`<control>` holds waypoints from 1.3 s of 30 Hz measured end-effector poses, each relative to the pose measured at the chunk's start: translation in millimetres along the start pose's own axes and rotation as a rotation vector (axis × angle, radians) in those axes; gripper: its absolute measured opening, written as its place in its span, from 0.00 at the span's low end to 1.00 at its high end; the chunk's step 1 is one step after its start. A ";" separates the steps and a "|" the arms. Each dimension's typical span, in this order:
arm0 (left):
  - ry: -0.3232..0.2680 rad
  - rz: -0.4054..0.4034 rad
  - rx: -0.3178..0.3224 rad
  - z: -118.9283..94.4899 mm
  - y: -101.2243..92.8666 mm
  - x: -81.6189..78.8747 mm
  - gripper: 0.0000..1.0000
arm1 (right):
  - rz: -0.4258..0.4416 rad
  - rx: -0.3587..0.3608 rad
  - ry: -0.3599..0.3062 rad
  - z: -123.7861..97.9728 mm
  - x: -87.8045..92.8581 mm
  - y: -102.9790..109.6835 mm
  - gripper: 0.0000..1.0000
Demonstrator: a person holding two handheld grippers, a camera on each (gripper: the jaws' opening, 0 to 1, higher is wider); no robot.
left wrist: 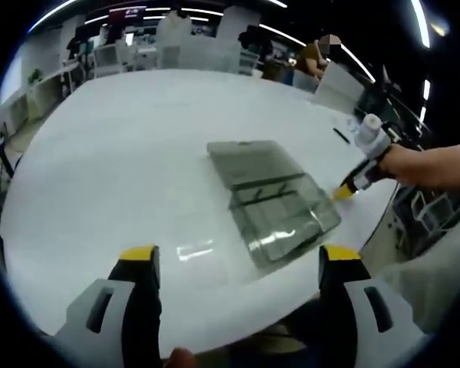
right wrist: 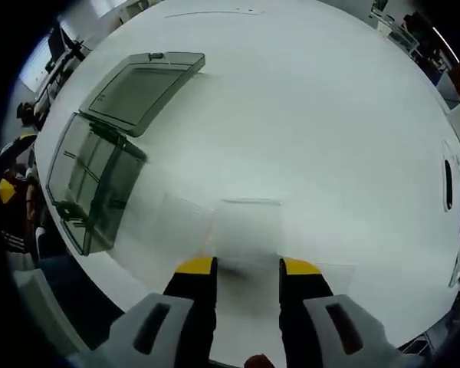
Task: Insert the divider into the dual guide fixture by aligning both edges with the guide slots and pushing it downward to the bottom, including one-sided entry, uneven engagement, binding, and posture correction.
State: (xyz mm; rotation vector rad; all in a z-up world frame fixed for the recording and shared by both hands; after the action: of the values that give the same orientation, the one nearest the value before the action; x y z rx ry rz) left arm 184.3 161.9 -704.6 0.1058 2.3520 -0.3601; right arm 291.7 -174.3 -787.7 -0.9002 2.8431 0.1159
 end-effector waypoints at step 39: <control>0.010 -0.050 0.050 12.9 -7.1 -8.3 0.82 | 0.017 -0.059 -0.127 -28.4 0.2 11.9 0.26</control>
State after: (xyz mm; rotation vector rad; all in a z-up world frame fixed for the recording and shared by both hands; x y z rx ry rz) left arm 197.6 151.6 -706.1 0.0726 2.3597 -0.4434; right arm 281.1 -168.1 -759.5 -0.8484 2.7426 0.2506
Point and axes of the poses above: the point that each gripper's makers call its tool centre point, and the gripper's own axes: z roughly forward along the fingers, y roughly to its left, x roughly out of its underside, the point moved 3 cm from there along -z, roughly backward along the fingers, and after that the axes turned 2 degrees about -x, right-handed, at the moved point
